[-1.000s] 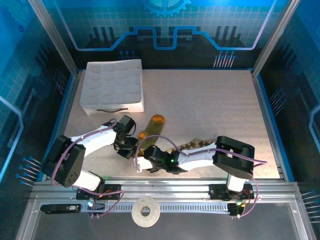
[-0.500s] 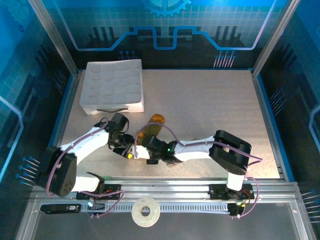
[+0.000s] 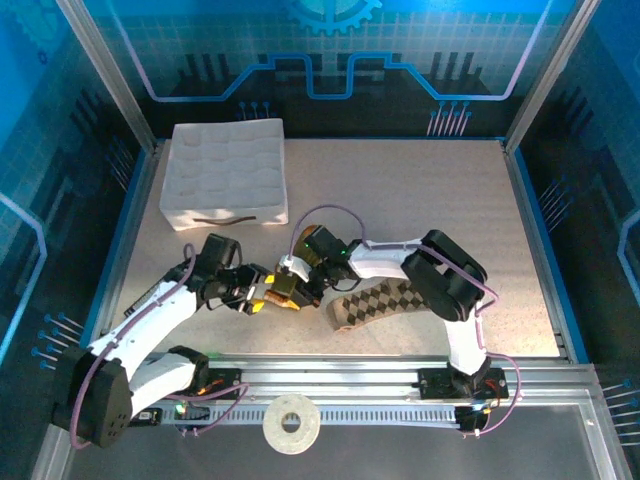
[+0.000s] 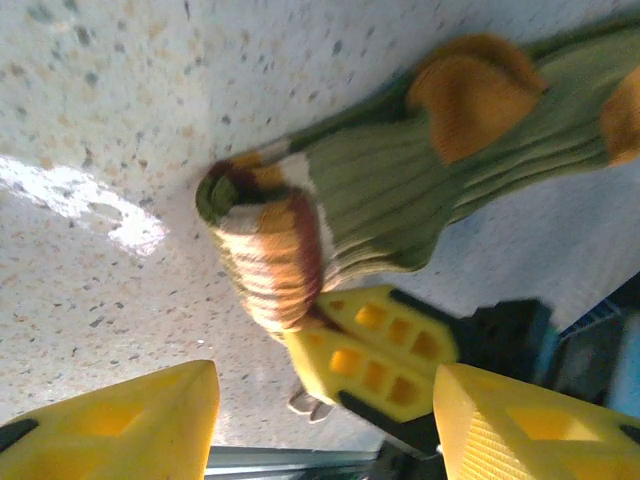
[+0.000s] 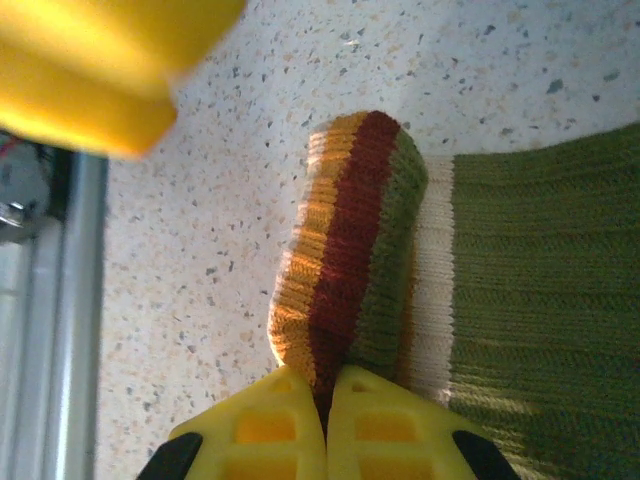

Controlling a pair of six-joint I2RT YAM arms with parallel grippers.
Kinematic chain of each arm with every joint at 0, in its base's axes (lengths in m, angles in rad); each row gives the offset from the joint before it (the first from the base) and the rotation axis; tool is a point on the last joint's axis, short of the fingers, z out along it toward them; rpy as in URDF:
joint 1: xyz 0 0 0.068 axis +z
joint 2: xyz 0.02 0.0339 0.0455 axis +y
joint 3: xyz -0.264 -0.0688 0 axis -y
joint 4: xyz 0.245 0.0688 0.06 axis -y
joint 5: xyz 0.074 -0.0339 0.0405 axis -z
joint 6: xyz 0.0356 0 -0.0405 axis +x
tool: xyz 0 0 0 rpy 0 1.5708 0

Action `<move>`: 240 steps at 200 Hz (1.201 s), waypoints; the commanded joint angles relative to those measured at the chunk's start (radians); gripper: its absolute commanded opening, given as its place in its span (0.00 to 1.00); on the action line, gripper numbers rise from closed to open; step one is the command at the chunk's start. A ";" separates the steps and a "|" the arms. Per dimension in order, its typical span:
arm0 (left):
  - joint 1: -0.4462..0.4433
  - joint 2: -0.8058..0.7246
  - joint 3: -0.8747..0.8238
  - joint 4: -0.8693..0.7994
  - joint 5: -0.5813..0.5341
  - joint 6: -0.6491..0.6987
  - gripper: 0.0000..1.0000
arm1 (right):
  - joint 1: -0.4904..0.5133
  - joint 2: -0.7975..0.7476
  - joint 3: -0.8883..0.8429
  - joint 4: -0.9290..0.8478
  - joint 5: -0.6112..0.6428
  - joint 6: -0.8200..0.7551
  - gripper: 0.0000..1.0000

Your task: Roll the socks

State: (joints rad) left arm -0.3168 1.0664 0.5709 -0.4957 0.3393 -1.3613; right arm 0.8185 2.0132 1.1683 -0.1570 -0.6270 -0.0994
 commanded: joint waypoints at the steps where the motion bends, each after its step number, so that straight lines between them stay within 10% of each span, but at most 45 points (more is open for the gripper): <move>1: -0.039 0.036 -0.031 0.073 0.010 -0.028 0.59 | -0.027 0.100 -0.003 -0.171 -0.091 0.080 0.00; 66: -0.064 0.245 -0.023 0.161 -0.039 -0.031 0.59 | -0.061 0.142 0.006 -0.173 -0.145 0.110 0.00; 113: -0.094 0.332 -0.003 0.051 -0.066 -0.047 0.15 | -0.056 0.104 0.004 -0.175 -0.064 0.089 0.00; 127: -0.097 0.339 0.002 -0.018 -0.062 -0.064 0.00 | -0.040 0.038 -0.028 -0.141 -0.014 0.056 0.15; 183: -0.100 0.302 0.006 -0.129 -0.057 -0.183 0.00 | 0.204 -0.437 -0.466 0.374 0.590 -0.208 0.66; 240: -0.100 0.359 0.086 -0.191 -0.056 -0.155 0.00 | 0.436 -0.347 -0.383 0.368 1.025 -0.458 0.64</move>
State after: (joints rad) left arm -0.4099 1.3880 0.6331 -0.5732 0.3103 -1.5143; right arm 1.2110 1.5940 0.7345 0.1509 0.1528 -0.4065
